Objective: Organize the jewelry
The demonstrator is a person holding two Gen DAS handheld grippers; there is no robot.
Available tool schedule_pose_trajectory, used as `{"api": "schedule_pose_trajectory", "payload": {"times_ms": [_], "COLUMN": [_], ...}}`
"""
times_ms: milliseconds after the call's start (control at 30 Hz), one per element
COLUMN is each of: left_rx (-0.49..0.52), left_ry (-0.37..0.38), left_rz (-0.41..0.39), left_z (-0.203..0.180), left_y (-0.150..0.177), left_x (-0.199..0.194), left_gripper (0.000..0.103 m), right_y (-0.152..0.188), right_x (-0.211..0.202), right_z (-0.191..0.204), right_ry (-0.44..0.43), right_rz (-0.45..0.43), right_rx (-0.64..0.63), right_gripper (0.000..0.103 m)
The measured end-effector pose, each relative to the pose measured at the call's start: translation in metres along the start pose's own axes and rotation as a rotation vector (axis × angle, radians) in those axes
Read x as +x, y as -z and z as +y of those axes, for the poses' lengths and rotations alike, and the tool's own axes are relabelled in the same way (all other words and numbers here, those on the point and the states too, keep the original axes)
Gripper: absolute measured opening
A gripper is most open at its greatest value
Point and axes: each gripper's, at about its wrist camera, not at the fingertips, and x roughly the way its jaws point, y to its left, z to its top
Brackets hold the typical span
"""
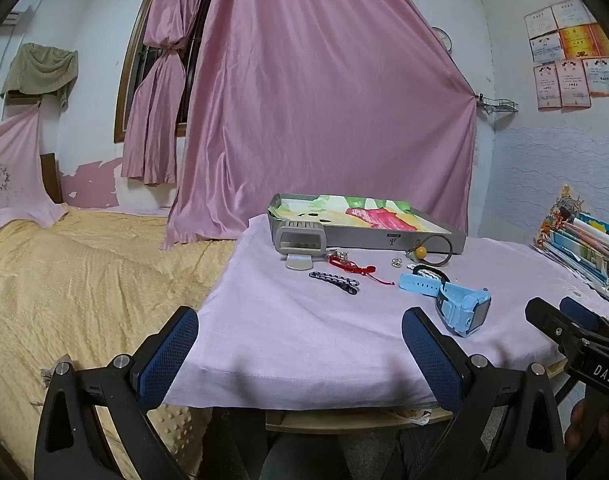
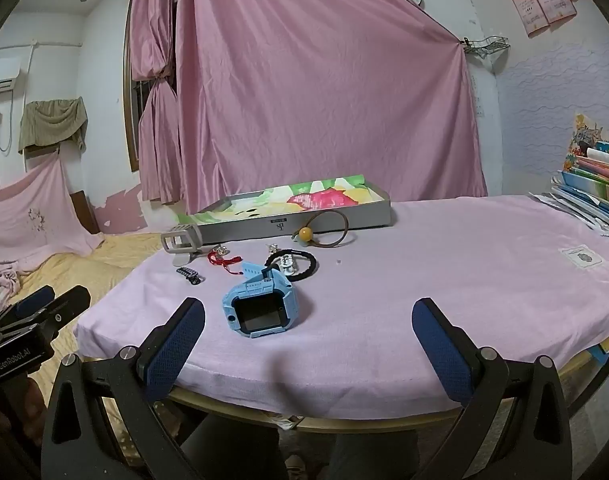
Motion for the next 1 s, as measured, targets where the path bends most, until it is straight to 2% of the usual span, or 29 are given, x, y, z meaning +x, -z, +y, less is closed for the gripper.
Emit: {"api": "schedule_pose_trajectory", "payload": {"times_ms": [1000], "left_rx": [0.002], "left_ry": [-0.001], "left_rz": [0.003], "left_z": [-0.0004], "left_y": [-0.0001], "left_x": [0.0005], "left_gripper": [0.102], "right_y": [0.0003], "right_x": [0.0022], "right_z": [-0.0022], "right_ry": [-0.003], "right_rz": [-0.001], "right_rx": [0.009], "right_gripper": [0.102]}}
